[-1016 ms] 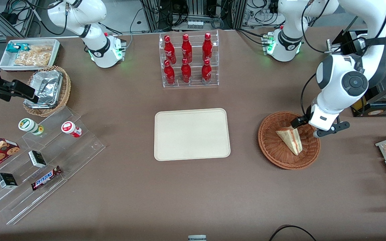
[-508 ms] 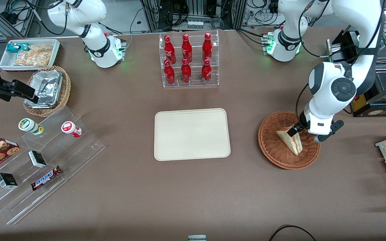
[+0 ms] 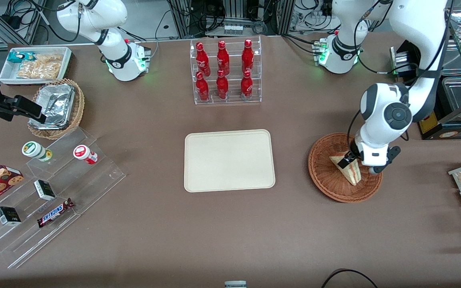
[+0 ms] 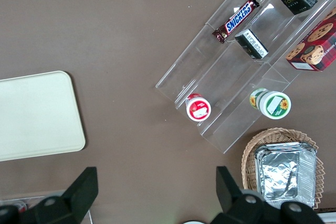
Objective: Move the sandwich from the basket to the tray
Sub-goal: 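Close the left gripper on the sandwich and lift it from the basket, then carry the sandwich with the left gripper over the cream tray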
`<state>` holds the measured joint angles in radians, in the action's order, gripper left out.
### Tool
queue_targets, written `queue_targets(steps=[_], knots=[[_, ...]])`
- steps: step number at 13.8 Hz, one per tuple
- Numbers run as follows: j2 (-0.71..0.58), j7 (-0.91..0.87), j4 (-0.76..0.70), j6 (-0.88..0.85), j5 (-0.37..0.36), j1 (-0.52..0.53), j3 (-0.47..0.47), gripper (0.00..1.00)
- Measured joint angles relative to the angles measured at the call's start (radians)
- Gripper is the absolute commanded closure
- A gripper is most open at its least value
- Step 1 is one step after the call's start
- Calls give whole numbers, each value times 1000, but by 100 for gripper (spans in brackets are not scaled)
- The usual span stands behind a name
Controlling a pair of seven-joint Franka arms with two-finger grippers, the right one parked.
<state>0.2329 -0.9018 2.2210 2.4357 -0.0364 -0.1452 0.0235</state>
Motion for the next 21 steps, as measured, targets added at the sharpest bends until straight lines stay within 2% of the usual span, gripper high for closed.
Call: queue_targets(steps=[7, 9, 10, 11, 12, 13, 17, 21], knots=[[48, 5, -3, 28, 0, -7, -1, 1], [48, 7, -4, 28, 0, -7, -1, 8], [48, 7, -4, 28, 0, -7, -1, 30], [47, 7, -6, 28, 0, -7, -1, 72], [46, 7, -7, 28, 0, -7, -1, 90], [46, 7, -7, 28, -1, -7, -1, 95], [38, 103, -35, -43, -2, -7, -1, 96], [-18, 214, -155, -333, -2, -13, 2, 96]])
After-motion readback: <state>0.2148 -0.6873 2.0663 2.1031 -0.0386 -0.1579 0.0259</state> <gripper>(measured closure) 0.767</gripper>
